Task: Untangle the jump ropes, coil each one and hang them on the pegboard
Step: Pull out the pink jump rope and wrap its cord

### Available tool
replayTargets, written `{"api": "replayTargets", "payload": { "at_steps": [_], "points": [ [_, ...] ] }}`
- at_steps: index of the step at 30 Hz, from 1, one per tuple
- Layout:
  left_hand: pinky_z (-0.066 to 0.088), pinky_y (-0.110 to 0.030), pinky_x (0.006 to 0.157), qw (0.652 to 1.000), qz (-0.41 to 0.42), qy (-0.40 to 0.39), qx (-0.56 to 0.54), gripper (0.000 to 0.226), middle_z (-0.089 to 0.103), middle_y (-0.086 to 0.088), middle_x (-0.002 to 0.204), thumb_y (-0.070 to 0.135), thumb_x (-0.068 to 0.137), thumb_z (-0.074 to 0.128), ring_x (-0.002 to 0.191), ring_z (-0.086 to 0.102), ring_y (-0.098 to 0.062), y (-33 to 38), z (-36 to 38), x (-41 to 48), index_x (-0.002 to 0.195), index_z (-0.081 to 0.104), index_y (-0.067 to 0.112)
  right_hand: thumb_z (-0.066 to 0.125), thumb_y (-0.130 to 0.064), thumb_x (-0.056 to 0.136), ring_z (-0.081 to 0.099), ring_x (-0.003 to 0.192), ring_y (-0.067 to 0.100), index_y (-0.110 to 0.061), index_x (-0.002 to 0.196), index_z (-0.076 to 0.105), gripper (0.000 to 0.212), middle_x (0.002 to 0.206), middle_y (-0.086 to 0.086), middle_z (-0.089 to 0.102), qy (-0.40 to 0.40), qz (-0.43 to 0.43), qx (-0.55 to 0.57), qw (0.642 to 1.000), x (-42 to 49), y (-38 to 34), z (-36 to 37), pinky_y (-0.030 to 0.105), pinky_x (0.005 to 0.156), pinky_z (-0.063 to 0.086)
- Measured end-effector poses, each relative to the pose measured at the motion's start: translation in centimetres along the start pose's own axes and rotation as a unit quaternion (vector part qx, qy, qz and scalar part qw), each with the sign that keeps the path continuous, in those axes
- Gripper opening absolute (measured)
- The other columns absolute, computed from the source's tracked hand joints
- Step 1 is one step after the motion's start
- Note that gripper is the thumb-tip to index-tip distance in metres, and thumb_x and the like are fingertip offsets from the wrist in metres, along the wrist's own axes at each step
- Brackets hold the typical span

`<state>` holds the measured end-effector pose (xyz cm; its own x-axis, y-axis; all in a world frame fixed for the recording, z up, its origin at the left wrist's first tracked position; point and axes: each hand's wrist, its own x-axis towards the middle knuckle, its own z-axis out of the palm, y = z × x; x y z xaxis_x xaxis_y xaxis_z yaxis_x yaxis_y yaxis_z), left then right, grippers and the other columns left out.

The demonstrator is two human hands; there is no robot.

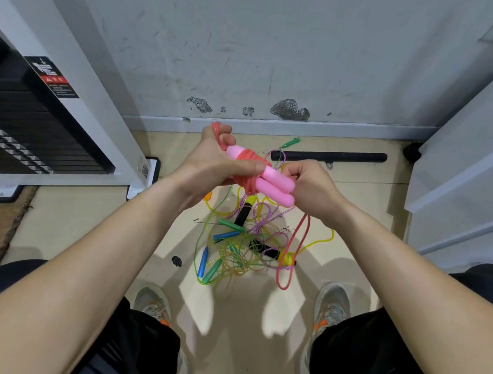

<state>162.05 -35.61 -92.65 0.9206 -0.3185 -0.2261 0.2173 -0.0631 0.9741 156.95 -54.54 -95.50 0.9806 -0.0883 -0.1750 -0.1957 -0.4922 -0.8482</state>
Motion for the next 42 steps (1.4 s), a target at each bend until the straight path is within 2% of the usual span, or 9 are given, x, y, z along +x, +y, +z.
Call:
{"api": "replayTargets", "payload": {
  "at_steps": [5, 11, 17, 20, 25, 30, 35, 39, 42],
  "points": [
    [0.047, -0.014, 0.062, 0.987, 0.070, -0.007, 0.144, 0.094, 0.042, 0.005, 0.111, 0.024, 0.054, 0.085, 0.090, 0.048, -0.008, -0.1, -0.2, 0.1, 0.133, 0.034, 0.018, 0.076, -0.016, 0.085, 0.048, 0.061, 0.008, -0.009, 0.073, 0.072, 0.014, 0.064, -0.003, 0.060, -0.073, -0.009, 0.021, 0.997, -0.2, -0.7, -1.0, 0.026, 0.061, 0.039],
    [0.039, -0.003, 0.071, 0.941, 0.173, 0.055, 0.286, 0.095, 0.038, 0.002, 0.118, 0.019, 0.062, 0.088, 0.101, 0.044, -0.006, -1.1, -0.2, 0.4, 0.136, 0.030, 0.020, 0.058, -0.012, 0.097, 0.039, 0.051, 0.011, -0.006, 0.065, 0.067, 0.033, 0.054, -0.006, 0.054, -0.112, 0.016, 0.051, 0.992, -0.4, -1.8, -1.4, 0.025, 0.050, 0.029],
    [0.048, -0.034, 0.075, 0.855, 0.287, 0.186, 0.390, 0.084, 0.033, 0.005, 0.109, 0.017, 0.059, 0.083, 0.092, 0.049, -0.020, -2.2, 1.3, 0.5, 0.129, 0.038, 0.009, 0.056, -0.010, 0.087, 0.058, 0.059, 0.015, -0.009, 0.081, 0.073, 0.018, 0.081, 0.018, 0.071, -0.076, 0.006, 0.039, 0.996, -1.0, -2.6, 0.6, 0.037, 0.067, 0.044],
    [0.050, -0.041, 0.088, 0.860, 0.308, 0.241, 0.329, 0.077, 0.035, -0.001, 0.110, 0.010, 0.063, 0.078, 0.097, 0.049, -0.025, -2.3, 1.5, 0.8, 0.129, 0.039, 0.003, 0.053, -0.009, 0.089, 0.060, 0.055, 0.015, -0.021, 0.105, 0.072, 0.028, 0.079, 0.006, 0.067, -0.045, -0.023, 0.066, 0.997, -1.9, -3.5, 1.9, 0.039, 0.062, 0.049],
    [0.032, -0.009, 0.100, 0.910, 0.229, 0.310, 0.153, 0.087, 0.034, -0.005, 0.118, 0.021, 0.068, 0.082, 0.110, 0.039, 0.002, -2.6, 0.8, 2.0, 0.135, 0.031, 0.002, 0.041, -0.019, 0.105, 0.047, 0.058, 0.004, -0.034, 0.136, 0.055, 0.038, 0.063, -0.013, 0.052, 0.043, -0.088, 0.041, 0.994, -4.9, -4.4, 5.7, 0.028, 0.062, 0.041],
    [0.052, -0.049, 0.097, 0.942, 0.083, 0.326, -0.010, 0.093, 0.038, -0.001, 0.121, 0.041, 0.049, 0.084, 0.119, 0.050, -0.025, -2.5, 0.7, 3.2, 0.122, 0.030, 0.021, 0.037, -0.028, 0.108, 0.045, 0.063, 0.005, -0.029, 0.126, 0.050, 0.023, 0.059, -0.025, 0.052, 0.109, -0.069, 0.100, 0.987, -5.0, -3.8, 6.2, 0.031, 0.066, 0.036],
    [0.057, -0.028, 0.059, 0.944, -0.014, 0.278, -0.179, 0.091, 0.045, -0.013, 0.133, 0.017, 0.060, 0.088, 0.098, 0.064, -0.027, -1.6, 0.5, 3.8, 0.131, 0.031, 0.008, 0.044, -0.029, 0.106, 0.040, 0.055, 0.013, -0.022, 0.106, 0.047, 0.007, 0.059, -0.009, 0.045, 0.132, -0.013, 0.166, 0.977, -4.8, -3.0, 6.9, 0.032, 0.058, 0.036],
    [0.061, -0.042, 0.078, 0.943, -0.072, 0.191, -0.262, 0.092, 0.068, -0.025, 0.116, 0.019, 0.057, 0.084, 0.098, 0.072, -0.037, -1.4, -0.3, 3.4, 0.133, 0.041, -0.010, 0.044, -0.029, 0.106, 0.038, 0.049, 0.002, -0.020, 0.088, 0.062, 0.027, 0.053, -0.015, 0.044, 0.083, 0.008, 0.161, 0.983, -3.7, -2.4, 5.7, 0.017, 0.049, 0.033],
    [0.059, -0.029, 0.071, 0.959, -0.095, 0.125, -0.237, 0.061, 0.072, -0.016, 0.116, 0.019, 0.072, 0.074, 0.106, 0.071, -0.030, -1.2, -0.8, 2.7, 0.125, 0.056, -0.005, 0.045, -0.029, 0.106, 0.040, 0.050, 0.000, -0.027, 0.082, 0.065, 0.031, 0.048, -0.025, 0.048, 0.049, -0.016, 0.110, 0.993, -2.7, -2.1, 4.3, 0.025, 0.058, 0.032]
  ]
}}
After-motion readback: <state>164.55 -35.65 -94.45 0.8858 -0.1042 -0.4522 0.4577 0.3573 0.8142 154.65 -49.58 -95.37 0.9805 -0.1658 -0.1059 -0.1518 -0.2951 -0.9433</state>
